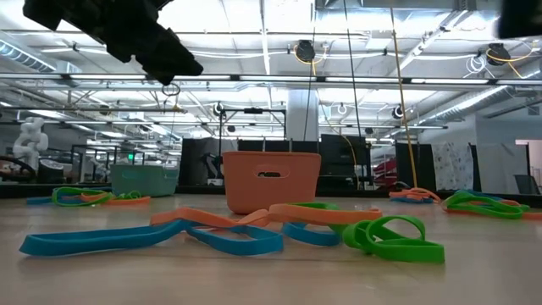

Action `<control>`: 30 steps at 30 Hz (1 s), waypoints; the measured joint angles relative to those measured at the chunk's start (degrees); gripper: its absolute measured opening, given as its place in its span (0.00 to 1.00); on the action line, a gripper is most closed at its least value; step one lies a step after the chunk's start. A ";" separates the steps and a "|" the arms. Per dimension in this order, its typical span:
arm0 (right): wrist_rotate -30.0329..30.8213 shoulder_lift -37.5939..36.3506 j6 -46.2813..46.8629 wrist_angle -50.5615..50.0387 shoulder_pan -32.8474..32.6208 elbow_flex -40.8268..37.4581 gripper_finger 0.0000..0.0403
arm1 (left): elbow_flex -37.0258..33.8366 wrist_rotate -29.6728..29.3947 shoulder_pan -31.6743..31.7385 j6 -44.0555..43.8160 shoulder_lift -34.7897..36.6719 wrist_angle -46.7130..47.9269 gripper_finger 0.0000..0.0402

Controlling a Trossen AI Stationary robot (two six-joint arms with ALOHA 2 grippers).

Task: Sort rubber bands into baskets
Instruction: Put the blue rubber band into the blue bin

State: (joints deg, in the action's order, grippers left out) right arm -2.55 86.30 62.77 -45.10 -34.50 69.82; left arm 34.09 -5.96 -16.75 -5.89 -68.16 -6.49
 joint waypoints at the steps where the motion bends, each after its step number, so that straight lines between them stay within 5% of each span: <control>1: 2.17 0.00 -3.79 1.49 0.07 0.00 0.20 | 0.00 0.00 -0.05 0.00 0.00 0.19 0.32; 13: 10.97 6.58 -57.36 34.53 2.40 0.00 0.20 | 0.00 0.13 -0.24 -5.31 -0.02 9.13 0.32; 22: 5.24 19.41 -66.36 48.17 6.08 0.32 0.20 | 0.00 0.20 -0.22 -5.70 -0.04 8.16 0.32; 30: 5.35 27.95 -67.37 39.96 7.04 11.01 0.25 | 0.00 0.20 -0.22 -5.72 -0.04 8.18 0.32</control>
State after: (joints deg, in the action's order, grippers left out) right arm 2.80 114.25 -4.60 -5.14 -27.46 80.83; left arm 34.09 -5.76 -16.97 -11.61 -68.20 1.69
